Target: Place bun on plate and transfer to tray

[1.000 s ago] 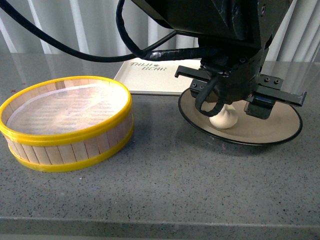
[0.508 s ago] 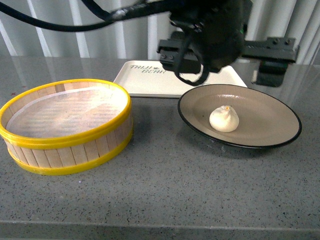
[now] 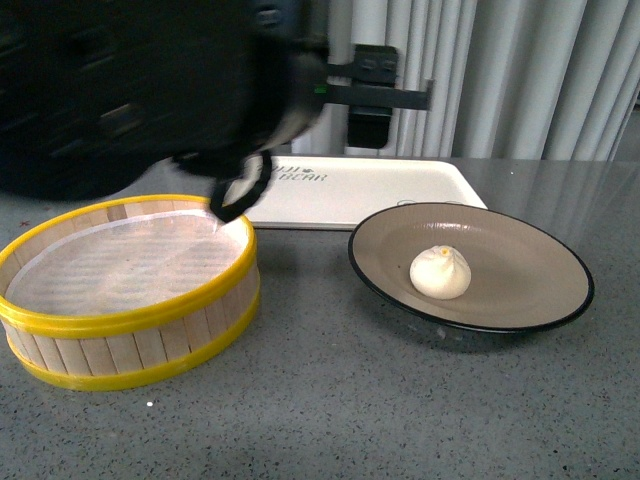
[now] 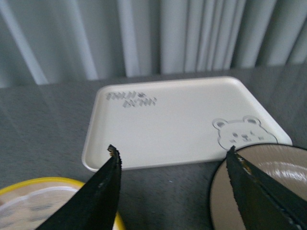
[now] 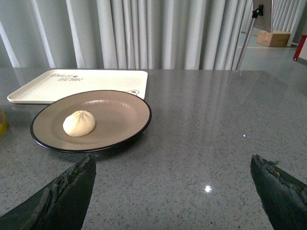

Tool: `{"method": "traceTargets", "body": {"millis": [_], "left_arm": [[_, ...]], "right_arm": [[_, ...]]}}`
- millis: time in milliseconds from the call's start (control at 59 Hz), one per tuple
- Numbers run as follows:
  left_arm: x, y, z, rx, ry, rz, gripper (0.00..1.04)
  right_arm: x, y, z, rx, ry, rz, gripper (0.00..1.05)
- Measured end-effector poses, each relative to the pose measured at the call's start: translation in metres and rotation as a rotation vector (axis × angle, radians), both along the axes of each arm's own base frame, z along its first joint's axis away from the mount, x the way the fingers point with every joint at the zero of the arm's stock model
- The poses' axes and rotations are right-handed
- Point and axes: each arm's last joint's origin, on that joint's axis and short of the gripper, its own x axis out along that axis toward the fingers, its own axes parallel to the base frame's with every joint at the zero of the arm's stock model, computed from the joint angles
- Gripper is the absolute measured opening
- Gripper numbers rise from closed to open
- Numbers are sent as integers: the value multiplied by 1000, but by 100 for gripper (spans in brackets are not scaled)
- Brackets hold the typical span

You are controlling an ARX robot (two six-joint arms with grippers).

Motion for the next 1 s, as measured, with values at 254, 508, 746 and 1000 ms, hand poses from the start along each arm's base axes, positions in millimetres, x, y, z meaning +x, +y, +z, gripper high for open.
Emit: {"method": "traceTargets", "body": {"millis": [254, 508, 746, 1000], "left_arm": [[-80, 97, -41, 9, 3, 37, 4], [-121, 130, -55, 10, -3, 44, 4], [-150, 147, -64, 9, -3, 37, 4], [-179, 163, -75, 7, -18, 31, 4]], "right_arm": [[0, 0, 0, 0, 0, 4, 96], [0, 0, 0, 0, 0, 3, 96], [0, 0, 0, 0, 0, 3, 96], [0, 0, 0, 0, 0, 3, 96]]}}
